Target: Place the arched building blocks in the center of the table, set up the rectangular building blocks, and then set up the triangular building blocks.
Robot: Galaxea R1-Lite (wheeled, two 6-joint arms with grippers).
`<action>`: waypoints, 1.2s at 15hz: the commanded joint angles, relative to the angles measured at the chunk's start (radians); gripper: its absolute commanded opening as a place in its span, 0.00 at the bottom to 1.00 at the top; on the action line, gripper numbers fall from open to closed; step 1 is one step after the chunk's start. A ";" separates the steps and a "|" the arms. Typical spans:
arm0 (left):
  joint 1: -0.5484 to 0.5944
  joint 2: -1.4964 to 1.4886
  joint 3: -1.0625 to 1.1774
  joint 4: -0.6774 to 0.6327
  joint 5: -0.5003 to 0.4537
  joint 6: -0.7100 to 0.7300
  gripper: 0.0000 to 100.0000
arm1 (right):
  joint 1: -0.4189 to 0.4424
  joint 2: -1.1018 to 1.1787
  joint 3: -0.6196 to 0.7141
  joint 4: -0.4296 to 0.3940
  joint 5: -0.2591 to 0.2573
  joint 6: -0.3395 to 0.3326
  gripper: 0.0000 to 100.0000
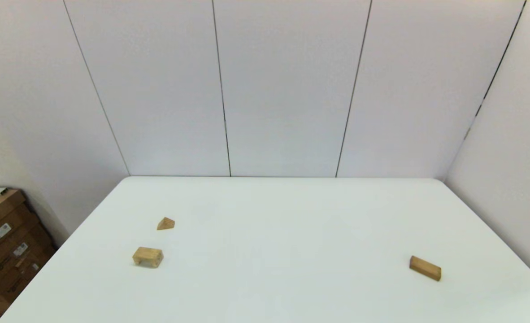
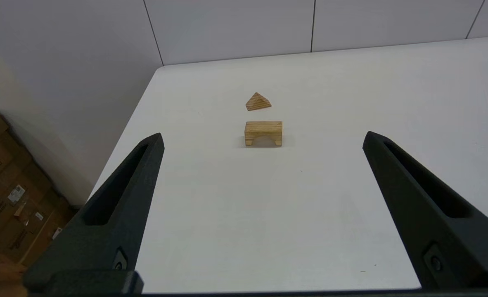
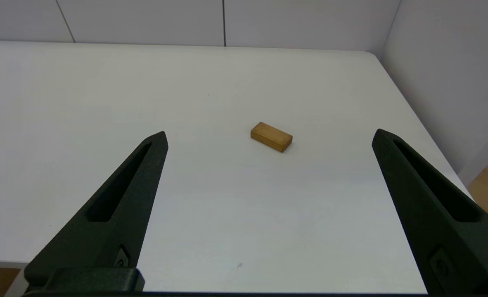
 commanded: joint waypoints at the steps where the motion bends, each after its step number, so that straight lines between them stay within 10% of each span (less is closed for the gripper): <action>1: 0.000 0.001 0.000 -0.001 0.000 0.001 1.00 | 0.000 0.000 0.000 0.001 -0.001 0.005 1.00; 18: 0.000 0.320 -0.298 0.177 0.021 0.008 1.00 | 0.000 0.000 0.000 0.001 -0.001 0.005 1.00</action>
